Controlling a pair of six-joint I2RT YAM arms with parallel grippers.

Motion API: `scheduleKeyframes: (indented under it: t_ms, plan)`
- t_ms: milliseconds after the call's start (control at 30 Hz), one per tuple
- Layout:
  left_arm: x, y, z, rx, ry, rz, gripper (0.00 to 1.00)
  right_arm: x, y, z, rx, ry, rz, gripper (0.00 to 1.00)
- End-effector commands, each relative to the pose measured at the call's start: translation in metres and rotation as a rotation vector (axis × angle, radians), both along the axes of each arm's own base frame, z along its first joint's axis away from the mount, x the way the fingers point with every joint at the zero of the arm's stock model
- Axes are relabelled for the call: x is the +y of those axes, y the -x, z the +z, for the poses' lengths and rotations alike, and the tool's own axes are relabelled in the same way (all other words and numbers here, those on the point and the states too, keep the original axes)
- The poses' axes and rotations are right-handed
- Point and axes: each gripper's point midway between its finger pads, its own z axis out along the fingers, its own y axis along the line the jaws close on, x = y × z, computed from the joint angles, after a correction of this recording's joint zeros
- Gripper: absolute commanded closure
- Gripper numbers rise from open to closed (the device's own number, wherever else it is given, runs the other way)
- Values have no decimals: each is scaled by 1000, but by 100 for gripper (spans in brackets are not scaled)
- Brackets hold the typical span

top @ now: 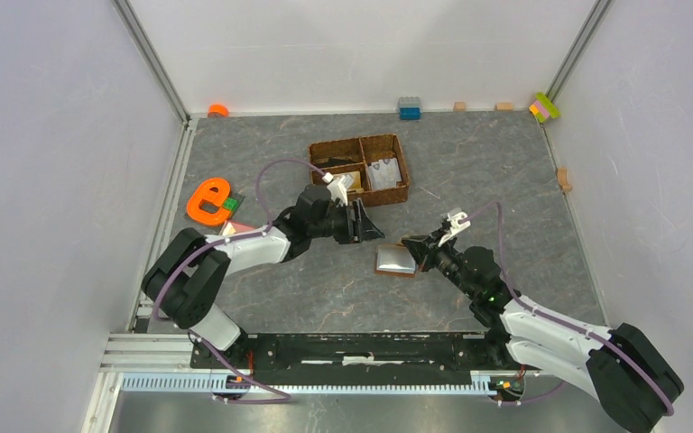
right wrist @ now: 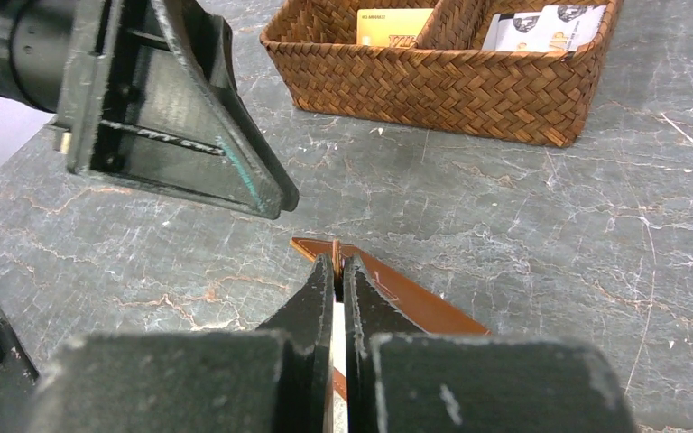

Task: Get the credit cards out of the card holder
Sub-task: Open the card holder at the center of the board.

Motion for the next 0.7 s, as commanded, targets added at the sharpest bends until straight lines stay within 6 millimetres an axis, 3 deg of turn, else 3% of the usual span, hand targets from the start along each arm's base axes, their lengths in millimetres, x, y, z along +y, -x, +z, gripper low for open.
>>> scheduleKeyframes:
  t_ms: [0, 333, 500, 667]
  plan:
    - [-5, -3, 36, -253, -38, -75, 37, 1, -9, 28, -52, -19, -23, 100]
    - [-22, 11, 20, -447, -182, -222, 32, 17, 3, 42, -34, -62, 81, 100]
    - [-24, 17, 19, -623, -296, -244, 29, 27, 14, 54, -44, -101, 160, 100]
    - [-32, 25, 16, -637, -308, -290, 30, 35, 21, 61, -39, -122, 218, 100]
